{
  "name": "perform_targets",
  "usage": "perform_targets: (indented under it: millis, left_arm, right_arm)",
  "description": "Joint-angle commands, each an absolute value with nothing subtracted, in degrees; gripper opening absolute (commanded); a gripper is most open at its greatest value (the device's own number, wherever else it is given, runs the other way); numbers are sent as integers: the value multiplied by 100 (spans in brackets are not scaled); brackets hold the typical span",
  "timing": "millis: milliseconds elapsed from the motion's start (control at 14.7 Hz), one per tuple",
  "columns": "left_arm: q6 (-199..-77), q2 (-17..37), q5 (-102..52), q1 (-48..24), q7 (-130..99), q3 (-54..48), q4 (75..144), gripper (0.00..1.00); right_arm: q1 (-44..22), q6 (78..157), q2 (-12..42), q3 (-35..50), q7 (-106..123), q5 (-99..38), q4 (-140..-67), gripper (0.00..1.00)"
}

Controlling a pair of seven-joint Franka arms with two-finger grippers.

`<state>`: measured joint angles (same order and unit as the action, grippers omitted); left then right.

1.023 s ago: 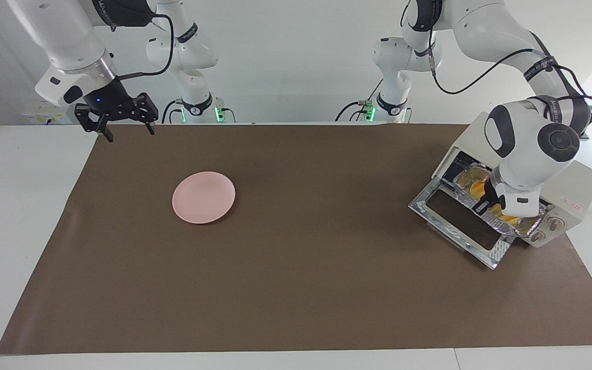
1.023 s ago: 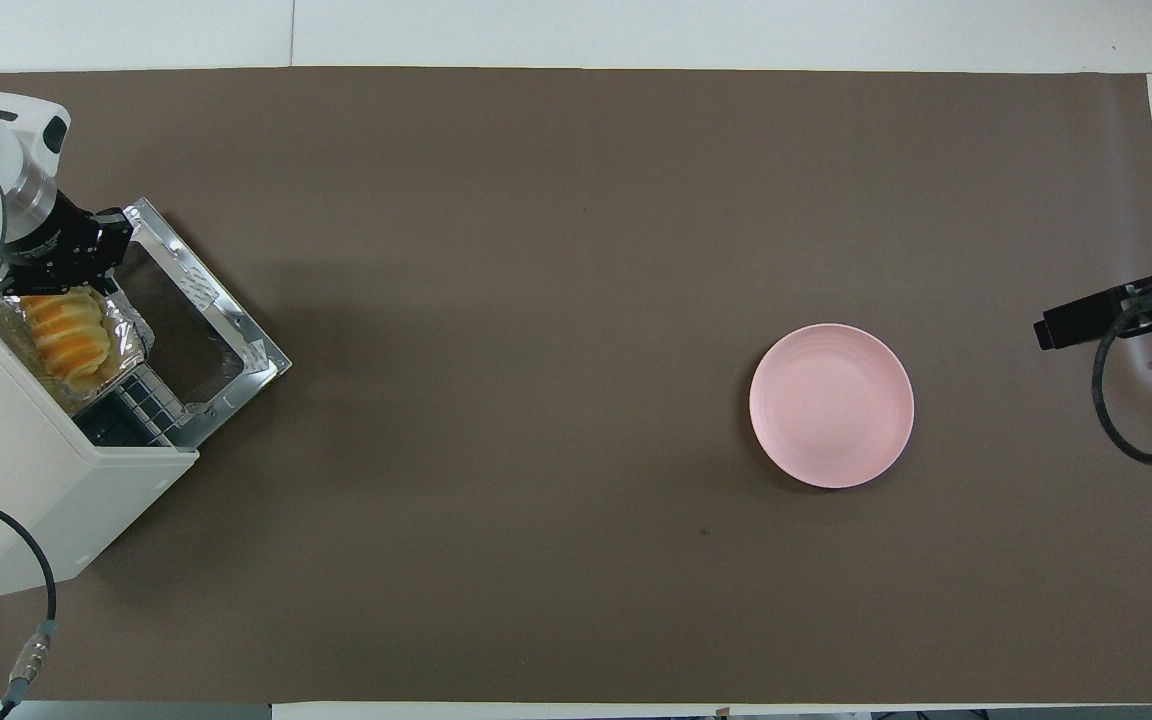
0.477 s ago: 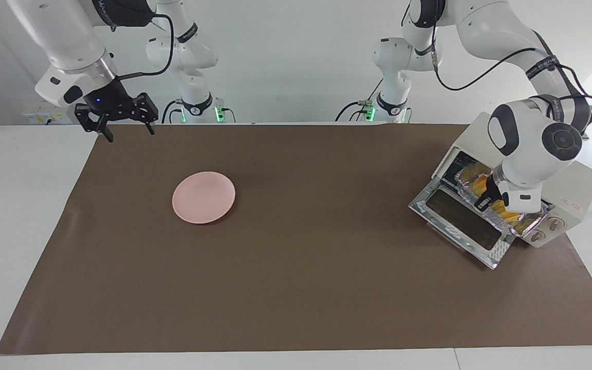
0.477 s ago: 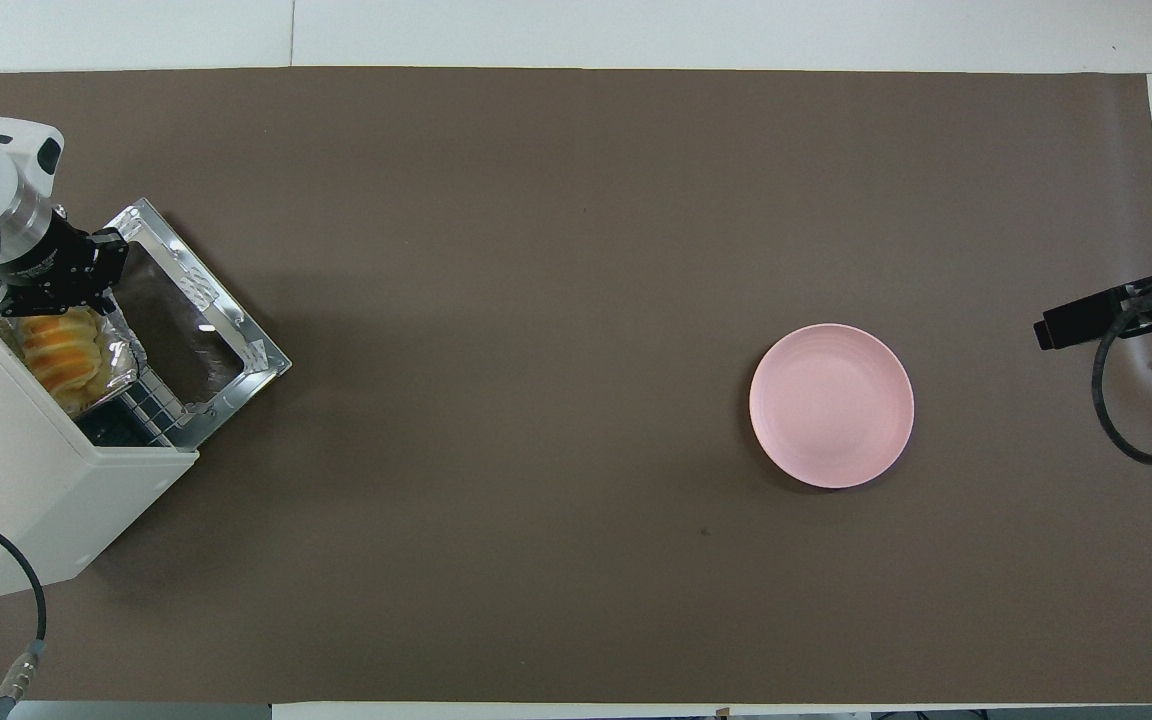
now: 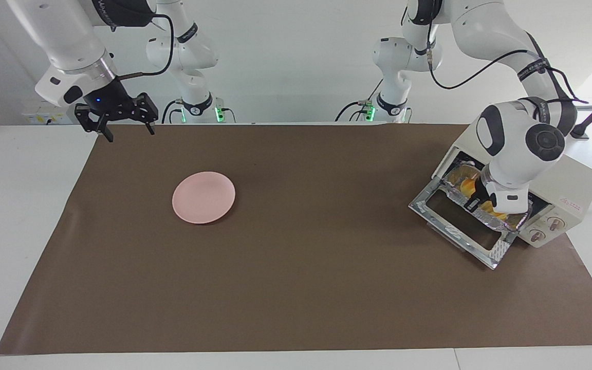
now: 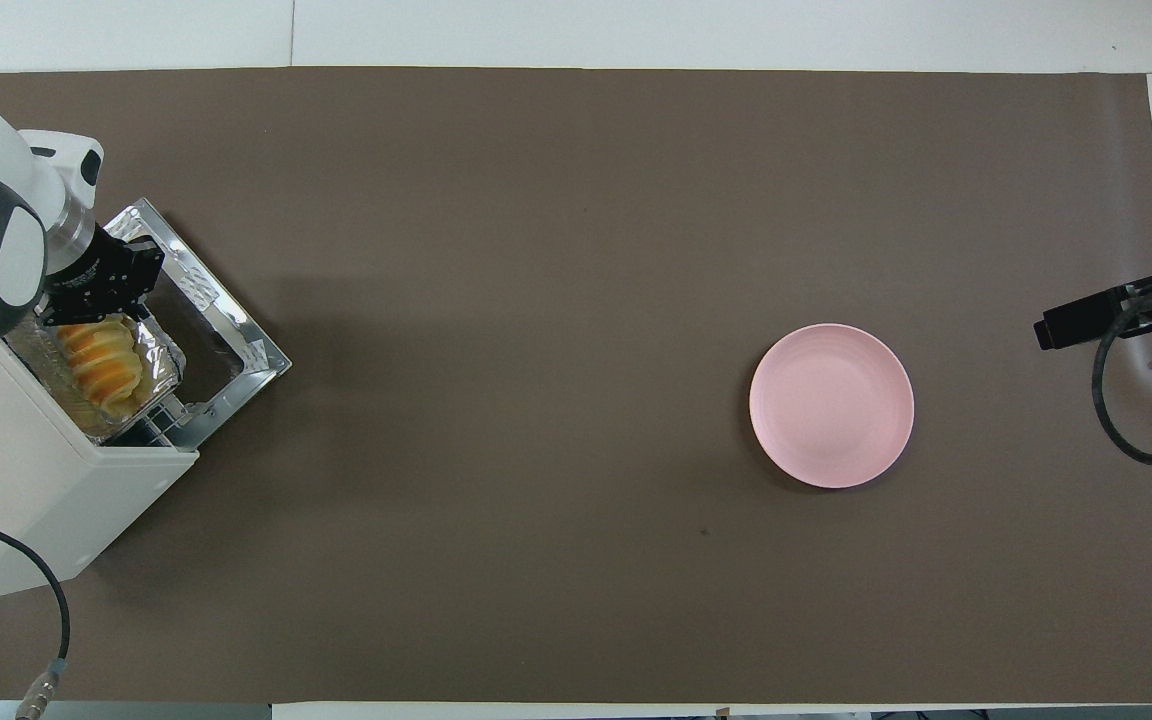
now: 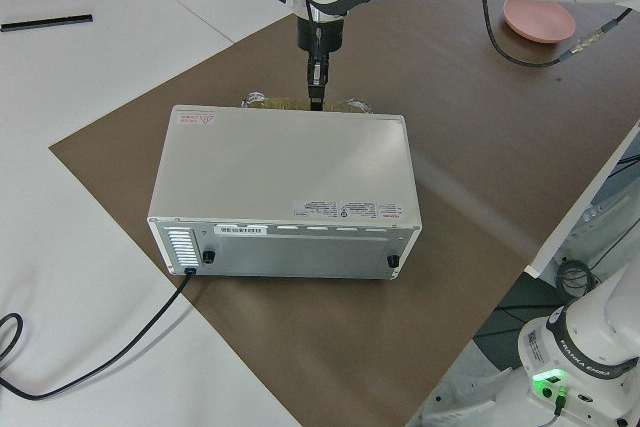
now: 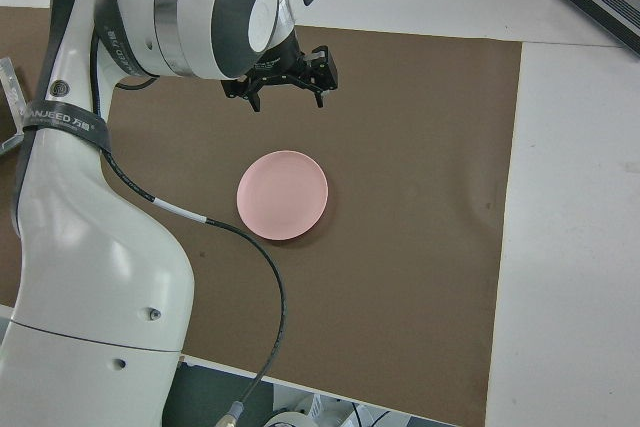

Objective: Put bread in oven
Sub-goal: 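Push the tray deeper into the oven with the left gripper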

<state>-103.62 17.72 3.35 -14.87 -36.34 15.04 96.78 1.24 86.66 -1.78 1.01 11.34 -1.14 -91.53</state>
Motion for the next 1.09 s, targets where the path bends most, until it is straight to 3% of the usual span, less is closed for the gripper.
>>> perform_targets:
  millis: [0,1023]
  left_arm:
    - [-10415,1512,369,-1459,-3560,1556,9958,0]
    - [-10116,1424,404,-1187,-3243,1573,10037,0]
  right_arm:
    - [176,8622,-316,123,1072,-167,-9290,100]
    - [176,8631,-316,123,1072,-167,-9290,100]
